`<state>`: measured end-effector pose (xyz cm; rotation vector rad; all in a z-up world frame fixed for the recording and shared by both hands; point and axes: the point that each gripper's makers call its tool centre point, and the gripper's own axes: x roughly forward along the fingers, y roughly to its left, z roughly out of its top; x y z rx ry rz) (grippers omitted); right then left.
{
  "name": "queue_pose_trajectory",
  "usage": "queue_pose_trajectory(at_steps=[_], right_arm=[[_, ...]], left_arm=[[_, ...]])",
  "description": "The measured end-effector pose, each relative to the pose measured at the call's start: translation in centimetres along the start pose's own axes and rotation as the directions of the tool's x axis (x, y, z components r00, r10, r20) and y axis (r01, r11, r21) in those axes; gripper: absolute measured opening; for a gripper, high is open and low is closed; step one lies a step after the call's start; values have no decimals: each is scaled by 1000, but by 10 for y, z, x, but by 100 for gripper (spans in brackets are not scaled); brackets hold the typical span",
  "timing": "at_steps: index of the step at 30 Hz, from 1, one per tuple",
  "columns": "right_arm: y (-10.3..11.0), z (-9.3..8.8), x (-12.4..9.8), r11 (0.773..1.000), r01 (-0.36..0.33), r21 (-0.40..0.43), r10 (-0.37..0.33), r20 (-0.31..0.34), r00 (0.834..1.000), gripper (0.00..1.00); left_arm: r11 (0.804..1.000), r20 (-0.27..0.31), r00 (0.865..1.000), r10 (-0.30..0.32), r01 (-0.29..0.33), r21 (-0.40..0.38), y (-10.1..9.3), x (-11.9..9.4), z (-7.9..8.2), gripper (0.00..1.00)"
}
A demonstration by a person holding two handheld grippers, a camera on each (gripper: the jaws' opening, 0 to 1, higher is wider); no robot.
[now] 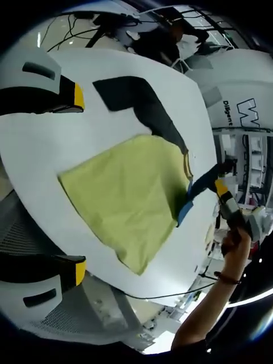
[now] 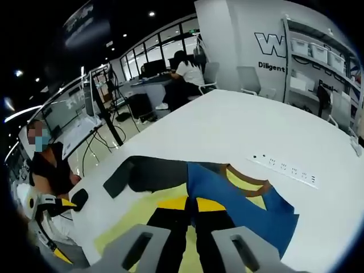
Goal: Fold the garment on the visible template until the final outline fits inside the template.
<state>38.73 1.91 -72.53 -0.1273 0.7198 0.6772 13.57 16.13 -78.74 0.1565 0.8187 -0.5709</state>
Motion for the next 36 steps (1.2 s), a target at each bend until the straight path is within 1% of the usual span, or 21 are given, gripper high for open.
queue_pose_trajectory(at_steps=[1,4,7,10,14,18,21,23,26,30,32,36], right_arm=[[1,0,1,1000,1,-1,-1,1,1000,0],[17,0,13,1000,-25,14,25,-10,1000,0],[26,-1,22,999,-32,11,33,-19,999,0],[29,-4,28,1000,-25,0,25,-30,999,0],[38,-9,38,999,-32,-11,32,-44,999,0],[41,-12,46,999,-31,-21,30,-47,998,0],[44,-17,54,999,-42,-15,41,-57,998,0],[47,-26,61,999,-52,-7,51,-80,995,0],[52,-34,69,997,-74,7,74,-100,992,0],[53,-44,79,996,-85,29,88,-125,988,0],[55,-47,86,994,-99,36,102,-124,987,0],[58,-58,98,994,-106,36,110,-147,983,0]], left_arm=[[1000,1,1000,0,0,2,0,0,0,99],[1000,0,1000,-1,1,5,2,0,0,99],[1000,-2,1000,5,-5,1,3,-1,-2,99],[1000,-3,1000,6,-6,-1,4,-1,-3,99],[1000,-5,1000,15,-15,-9,6,-2,-5,99],[1000,-5,1000,17,-17,-15,7,-2,-6,99],[1000,-10,1000,17,-17,-17,7,-2,-8,99],[1000,-8,1000,17,-17,-16,6,-3,-8,99],[1000,-6,1000,20,-21,-24,8,-4,-9,99],[999,-8,1000,30,-30,-28,12,-6,-10,99],[999,-4,999,40,-40,-28,14,-7,-10,99],[998,2,999,48,-48,-38,15,-9,-10,99]])
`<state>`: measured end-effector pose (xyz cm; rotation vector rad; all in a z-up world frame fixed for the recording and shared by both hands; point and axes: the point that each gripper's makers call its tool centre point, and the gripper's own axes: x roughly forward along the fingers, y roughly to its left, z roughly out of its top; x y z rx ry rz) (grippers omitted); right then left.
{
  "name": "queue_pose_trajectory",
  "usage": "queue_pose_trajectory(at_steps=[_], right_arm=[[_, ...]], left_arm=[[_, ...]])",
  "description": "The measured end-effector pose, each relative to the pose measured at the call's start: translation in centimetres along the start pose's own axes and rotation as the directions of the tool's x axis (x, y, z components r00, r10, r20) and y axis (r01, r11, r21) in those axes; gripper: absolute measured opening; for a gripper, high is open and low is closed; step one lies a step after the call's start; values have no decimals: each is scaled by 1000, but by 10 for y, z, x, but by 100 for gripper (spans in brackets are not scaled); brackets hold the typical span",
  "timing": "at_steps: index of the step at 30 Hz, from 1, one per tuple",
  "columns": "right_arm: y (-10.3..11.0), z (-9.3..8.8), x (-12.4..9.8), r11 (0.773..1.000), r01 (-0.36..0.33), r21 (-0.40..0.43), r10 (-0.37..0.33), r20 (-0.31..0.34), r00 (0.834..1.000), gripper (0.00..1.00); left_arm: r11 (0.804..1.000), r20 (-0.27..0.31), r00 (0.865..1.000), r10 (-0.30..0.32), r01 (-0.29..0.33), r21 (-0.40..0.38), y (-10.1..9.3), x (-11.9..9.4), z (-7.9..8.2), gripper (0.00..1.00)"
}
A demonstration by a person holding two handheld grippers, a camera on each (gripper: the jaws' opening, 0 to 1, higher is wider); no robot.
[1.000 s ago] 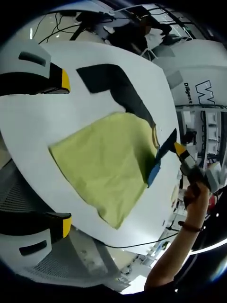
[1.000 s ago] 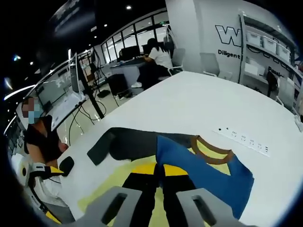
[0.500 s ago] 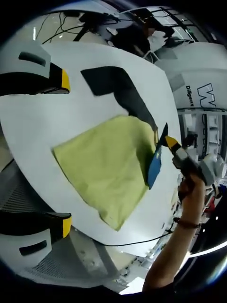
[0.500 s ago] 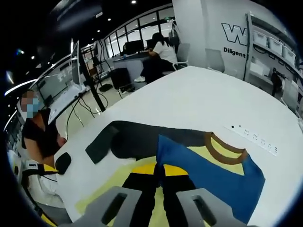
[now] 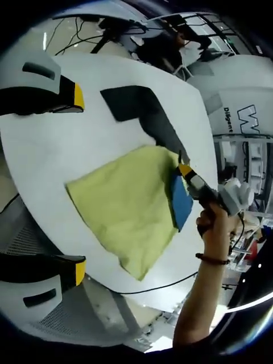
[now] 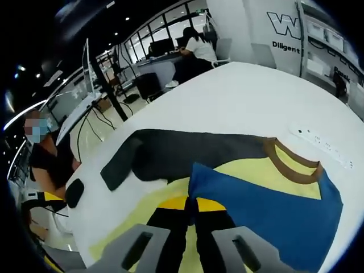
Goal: Fold the garment on the visible template until the final outline fits inside the template.
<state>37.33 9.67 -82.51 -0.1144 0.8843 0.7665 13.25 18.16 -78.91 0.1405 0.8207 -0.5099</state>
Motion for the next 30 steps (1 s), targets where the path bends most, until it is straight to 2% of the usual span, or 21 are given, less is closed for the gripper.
queue_pose_trajectory(at_steps=[5,7,13,19,25,30], right_arm=[[0,-7,14,1000,-6,-9,6,-5,1000,0],[1,-15,20,1000,-12,-17,12,-31,999,0],[2,-20,26,1000,0,-23,-1,-49,999,0],[7,-25,29,1000,-14,-20,12,-66,998,7],[12,-19,21,999,-34,0,34,-14,999,16],[7,-3,5,1000,-27,14,26,70,997,37]], left_arm=[[1000,-8,1000,6,-6,-7,3,-1,-4,99],[1000,-7,1000,10,-10,-18,5,-3,-6,99],[999,-10,1000,25,-25,-26,10,-6,-10,99],[999,-12,1000,26,-26,-26,11,-8,-12,99],[1000,-14,1000,23,-23,-19,10,-8,-12,99],[1000,-5,1000,23,-24,-16,9,-8,-9,99]])
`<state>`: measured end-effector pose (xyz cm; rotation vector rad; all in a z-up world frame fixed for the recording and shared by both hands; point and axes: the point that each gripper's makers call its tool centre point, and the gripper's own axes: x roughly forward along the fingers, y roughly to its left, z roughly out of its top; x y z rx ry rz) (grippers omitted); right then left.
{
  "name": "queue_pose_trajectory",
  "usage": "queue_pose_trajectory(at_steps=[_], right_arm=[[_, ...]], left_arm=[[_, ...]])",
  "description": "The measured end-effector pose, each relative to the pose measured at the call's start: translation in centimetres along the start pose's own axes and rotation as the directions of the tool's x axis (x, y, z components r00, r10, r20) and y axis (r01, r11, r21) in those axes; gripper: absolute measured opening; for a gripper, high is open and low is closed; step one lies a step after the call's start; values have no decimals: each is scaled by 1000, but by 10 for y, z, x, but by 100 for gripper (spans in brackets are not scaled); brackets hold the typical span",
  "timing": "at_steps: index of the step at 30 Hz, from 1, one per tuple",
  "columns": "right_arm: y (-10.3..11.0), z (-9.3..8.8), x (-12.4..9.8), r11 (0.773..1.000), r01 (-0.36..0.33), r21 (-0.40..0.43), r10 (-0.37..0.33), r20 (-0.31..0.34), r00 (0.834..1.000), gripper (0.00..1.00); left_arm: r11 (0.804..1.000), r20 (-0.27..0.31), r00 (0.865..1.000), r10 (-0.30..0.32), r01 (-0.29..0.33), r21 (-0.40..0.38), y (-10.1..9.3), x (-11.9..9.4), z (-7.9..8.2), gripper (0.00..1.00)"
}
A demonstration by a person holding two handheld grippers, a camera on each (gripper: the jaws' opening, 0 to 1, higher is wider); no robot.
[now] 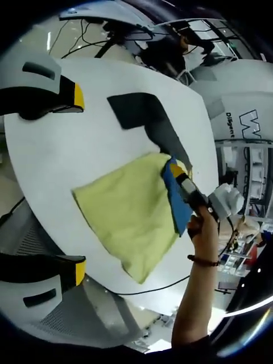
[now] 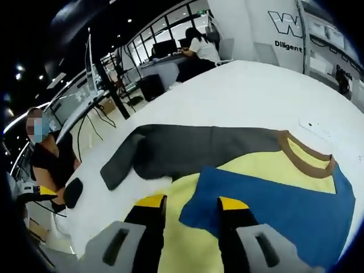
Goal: Fold the garment on the visible template until the final outline fits inside the template.
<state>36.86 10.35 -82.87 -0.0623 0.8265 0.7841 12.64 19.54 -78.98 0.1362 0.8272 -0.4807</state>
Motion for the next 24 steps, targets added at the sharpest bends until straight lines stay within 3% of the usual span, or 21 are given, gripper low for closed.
queue_pose_trajectory(at_steps=[4,9,17,24], right_arm=[[-9,4,-12,1000,24,2,-24,26,999,44],[-19,7,-28,999,32,22,-34,67,997,61],[-41,5,-50,997,72,38,-75,95,993,75],[-64,-5,-69,991,110,76,-117,102,988,80]], left_arm=[[1000,4,1000,3,-3,3,0,-1,2,99],[1000,10,1000,12,-12,0,0,-1,3,99],[1000,20,1000,4,-4,-6,-3,0,7,99],[1000,30,1000,1,0,-9,-3,4,14,99]])
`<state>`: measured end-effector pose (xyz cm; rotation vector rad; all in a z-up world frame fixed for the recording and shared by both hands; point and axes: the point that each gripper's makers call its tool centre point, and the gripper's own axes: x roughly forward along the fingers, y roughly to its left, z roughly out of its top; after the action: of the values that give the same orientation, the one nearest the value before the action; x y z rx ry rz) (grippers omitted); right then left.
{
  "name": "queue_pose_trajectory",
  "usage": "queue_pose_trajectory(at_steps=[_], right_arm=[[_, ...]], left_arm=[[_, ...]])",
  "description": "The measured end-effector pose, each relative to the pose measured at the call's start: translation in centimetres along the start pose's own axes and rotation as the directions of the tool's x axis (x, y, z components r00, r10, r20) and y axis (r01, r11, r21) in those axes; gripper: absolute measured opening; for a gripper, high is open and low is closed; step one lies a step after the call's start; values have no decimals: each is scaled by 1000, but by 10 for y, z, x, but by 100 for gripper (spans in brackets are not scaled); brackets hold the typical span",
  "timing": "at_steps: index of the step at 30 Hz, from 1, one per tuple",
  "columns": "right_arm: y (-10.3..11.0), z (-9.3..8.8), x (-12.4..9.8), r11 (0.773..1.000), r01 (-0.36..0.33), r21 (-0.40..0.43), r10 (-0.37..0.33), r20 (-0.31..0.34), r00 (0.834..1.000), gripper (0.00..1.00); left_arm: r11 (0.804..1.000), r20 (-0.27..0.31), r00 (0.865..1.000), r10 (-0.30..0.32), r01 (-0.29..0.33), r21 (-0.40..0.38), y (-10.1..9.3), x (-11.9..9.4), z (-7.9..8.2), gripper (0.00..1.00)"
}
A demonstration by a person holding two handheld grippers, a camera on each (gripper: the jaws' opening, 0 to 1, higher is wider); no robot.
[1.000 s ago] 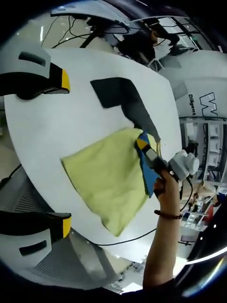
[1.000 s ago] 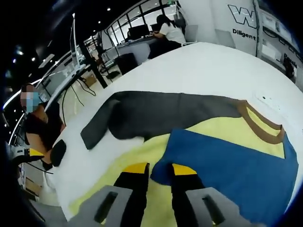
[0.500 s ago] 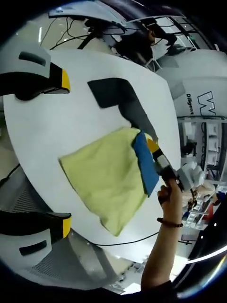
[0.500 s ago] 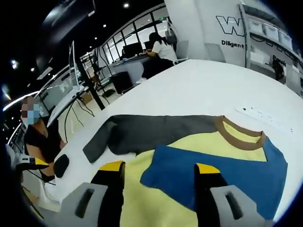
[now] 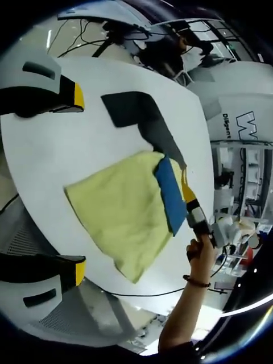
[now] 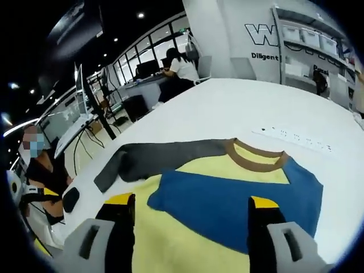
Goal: Fold the garment on the visible template until the final outline fits inside the template.
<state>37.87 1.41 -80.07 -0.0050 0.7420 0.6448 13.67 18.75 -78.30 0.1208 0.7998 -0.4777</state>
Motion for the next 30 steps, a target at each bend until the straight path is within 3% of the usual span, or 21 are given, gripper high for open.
queue_pose_trajectory(at_steps=[12,21,26,30], right_arm=[[-61,-30,-31,992,122,11,-122,-20,992,68],[-79,-50,-53,983,182,28,-181,-29,983,65],[-100,-65,-62,969,241,44,-239,-48,970,56],[-119,-80,-68,952,288,107,-282,-69,957,45]], left_arm=[[1000,10,1000,-16,16,10,-2,2,2,99],[1000,8,1000,-20,20,20,-4,4,4,99],[999,37,999,-31,30,26,-7,3,9,99],[999,48,998,-30,29,40,-9,3,11,99]])
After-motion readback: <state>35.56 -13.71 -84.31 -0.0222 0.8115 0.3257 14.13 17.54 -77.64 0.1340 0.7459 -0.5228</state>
